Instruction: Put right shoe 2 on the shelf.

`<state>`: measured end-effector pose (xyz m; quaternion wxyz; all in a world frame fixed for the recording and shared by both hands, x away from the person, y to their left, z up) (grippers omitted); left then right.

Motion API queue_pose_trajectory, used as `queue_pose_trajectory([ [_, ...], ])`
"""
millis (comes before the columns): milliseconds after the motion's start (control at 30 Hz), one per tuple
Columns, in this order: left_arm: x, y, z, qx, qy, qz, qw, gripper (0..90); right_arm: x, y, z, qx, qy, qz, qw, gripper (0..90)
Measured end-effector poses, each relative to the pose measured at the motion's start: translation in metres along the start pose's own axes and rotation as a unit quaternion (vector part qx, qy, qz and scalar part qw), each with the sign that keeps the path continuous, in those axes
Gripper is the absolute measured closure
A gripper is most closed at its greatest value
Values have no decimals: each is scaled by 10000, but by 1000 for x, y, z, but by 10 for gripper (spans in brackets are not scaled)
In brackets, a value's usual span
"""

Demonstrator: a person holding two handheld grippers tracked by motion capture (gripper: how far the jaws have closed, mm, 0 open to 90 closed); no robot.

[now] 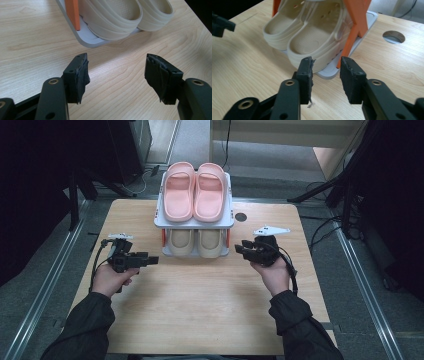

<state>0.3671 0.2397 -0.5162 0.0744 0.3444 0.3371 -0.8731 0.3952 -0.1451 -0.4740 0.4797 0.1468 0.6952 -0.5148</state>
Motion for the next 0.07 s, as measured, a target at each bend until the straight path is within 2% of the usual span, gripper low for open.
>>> queue_pose_trajectory([
  [67, -1, 3, 0, -61, -11, 31, 10000, 334, 6, 0, 0, -88, 66, 8, 9999, 589],
])
Point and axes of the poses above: each handheld gripper's, and its own axes: y roughly forward along the jaws, x roughly out of its underside, z roughly to its right, the point moved 4 cm from there along y, roughly forward along the jaws, and after that the axes turned 13 degrees about x, right-handed, at the moved point
